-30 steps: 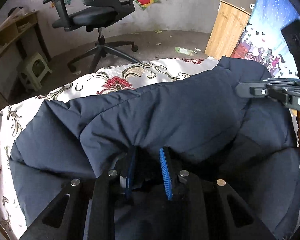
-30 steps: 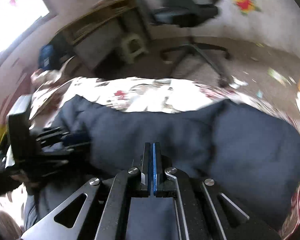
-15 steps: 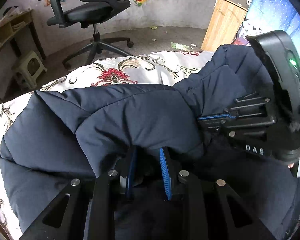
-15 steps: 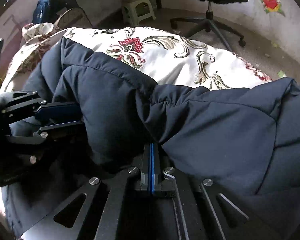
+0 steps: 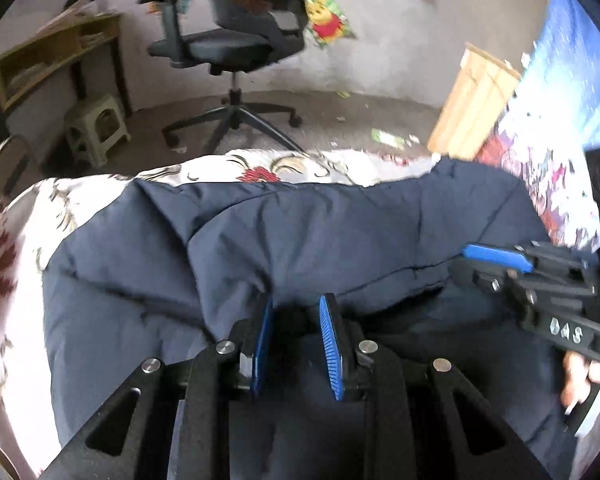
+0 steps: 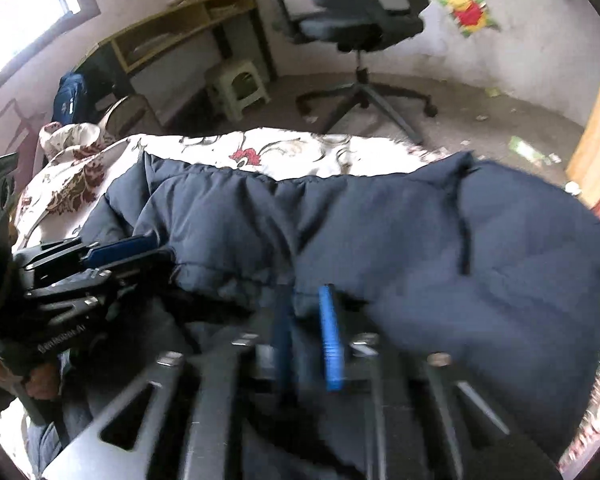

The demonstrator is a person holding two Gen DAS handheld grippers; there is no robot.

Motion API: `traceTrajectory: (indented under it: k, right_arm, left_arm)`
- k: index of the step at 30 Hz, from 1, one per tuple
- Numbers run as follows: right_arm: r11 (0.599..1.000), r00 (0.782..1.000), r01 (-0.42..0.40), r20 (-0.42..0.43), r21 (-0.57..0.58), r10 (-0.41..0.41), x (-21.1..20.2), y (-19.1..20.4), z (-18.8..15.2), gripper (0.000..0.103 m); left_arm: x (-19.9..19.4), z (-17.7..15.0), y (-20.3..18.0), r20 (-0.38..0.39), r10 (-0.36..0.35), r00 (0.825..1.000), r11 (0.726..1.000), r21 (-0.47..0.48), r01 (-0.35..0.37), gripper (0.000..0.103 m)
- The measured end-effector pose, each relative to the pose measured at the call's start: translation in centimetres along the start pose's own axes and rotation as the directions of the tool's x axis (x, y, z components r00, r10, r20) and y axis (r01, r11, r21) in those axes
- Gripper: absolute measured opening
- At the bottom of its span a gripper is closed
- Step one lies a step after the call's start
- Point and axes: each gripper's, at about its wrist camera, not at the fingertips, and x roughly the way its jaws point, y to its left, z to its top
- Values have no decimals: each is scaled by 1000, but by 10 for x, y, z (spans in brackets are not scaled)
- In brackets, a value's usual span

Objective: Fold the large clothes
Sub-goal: 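Lift the collar end with both tools and fold it over toward the hem, then open both tools and press the folded jacket flat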

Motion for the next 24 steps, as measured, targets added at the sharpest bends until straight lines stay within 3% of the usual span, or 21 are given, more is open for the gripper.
traceTrajectory:
  k: [3,5,7,9,10,15,21,24]
  right_arm:
    - [1000,999,21,29,11,-21,-17,-2,0,33]
    - [999,998,35,44,17,-36,-28,-4,-1,42]
    - [999,997,48,64,26,-49,-44,-3,-3,51]
    - [999,996,46,81,27,-48,-59,0,-6,61]
    - [998,994,57,96,26,-59,-68,2,-7,65]
    - [996,986,61,151,58,-69,-106,8,-23,75]
    - [996,973,76,216,57,-86,-146,25,-48,88]
    - [995,962,85,256,59,-97,-166,31,-59,95]
  left_arm:
    - [-16,-8,4,29,7,1000,999,-41,-6,23]
    - [-26,-15,2,38,15,999,999,-41,-13,28]
    - [-35,-20,1,50,21,999,999,-42,-19,41]
    - [-53,-28,0,88,22,996,998,-58,-17,70]
    - [-62,-31,1,108,22,994,998,-66,-15,75]
    - [-99,-43,1,165,13,986,995,-99,3,82]
    - [-144,-59,-9,250,36,968,996,-85,-15,96]
    - [-167,-68,-12,278,29,960,997,-70,-10,99]
